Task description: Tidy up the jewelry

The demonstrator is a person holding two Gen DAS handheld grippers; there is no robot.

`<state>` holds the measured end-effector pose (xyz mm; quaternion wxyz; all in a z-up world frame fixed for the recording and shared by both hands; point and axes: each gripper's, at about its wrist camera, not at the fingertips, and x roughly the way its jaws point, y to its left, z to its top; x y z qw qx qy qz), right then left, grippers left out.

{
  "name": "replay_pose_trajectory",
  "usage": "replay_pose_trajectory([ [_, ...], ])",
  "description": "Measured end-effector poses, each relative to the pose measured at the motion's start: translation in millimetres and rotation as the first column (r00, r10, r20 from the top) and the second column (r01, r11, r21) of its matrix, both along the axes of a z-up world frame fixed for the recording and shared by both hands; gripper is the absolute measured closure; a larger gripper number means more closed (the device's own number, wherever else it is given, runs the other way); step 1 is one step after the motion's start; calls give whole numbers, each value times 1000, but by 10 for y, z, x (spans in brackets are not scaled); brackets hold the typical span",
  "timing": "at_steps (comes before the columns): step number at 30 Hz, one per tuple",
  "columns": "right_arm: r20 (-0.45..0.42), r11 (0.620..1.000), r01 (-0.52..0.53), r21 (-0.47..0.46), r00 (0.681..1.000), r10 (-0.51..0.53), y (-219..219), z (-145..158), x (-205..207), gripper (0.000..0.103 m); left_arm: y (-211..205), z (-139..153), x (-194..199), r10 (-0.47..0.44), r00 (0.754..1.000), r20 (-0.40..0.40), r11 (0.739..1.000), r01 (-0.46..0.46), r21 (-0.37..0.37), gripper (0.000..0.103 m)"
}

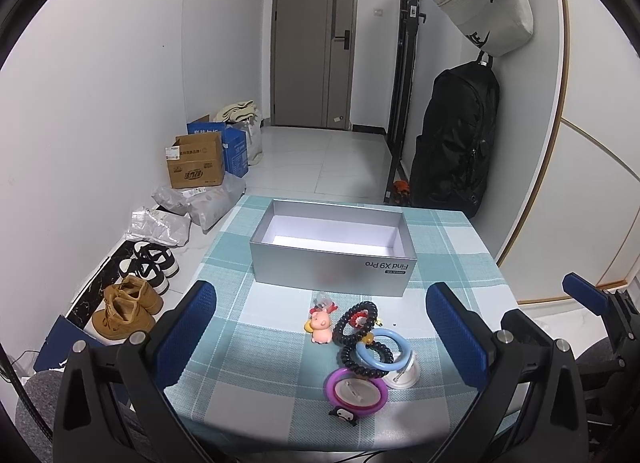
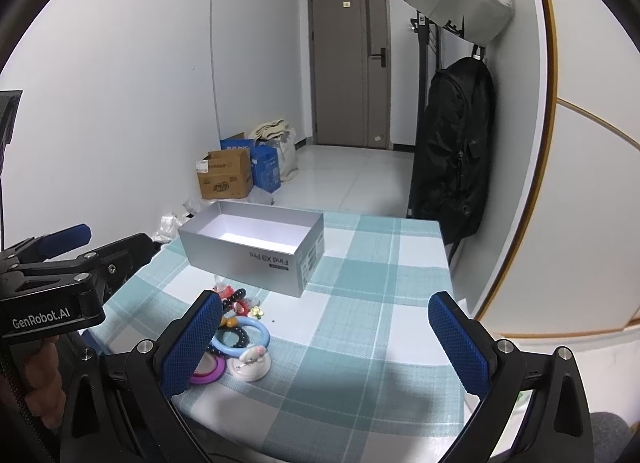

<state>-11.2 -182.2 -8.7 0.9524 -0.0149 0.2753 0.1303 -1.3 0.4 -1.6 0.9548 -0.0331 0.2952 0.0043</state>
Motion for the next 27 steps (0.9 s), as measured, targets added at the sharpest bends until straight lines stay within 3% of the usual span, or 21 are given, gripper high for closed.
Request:
replay_pose_trajectory([
  [27, 11, 1000, 18, 0, 1000, -18, -18, 37, -9, 0, -4, -36, 18, -38, 999, -22, 999, 38, -25, 1],
])
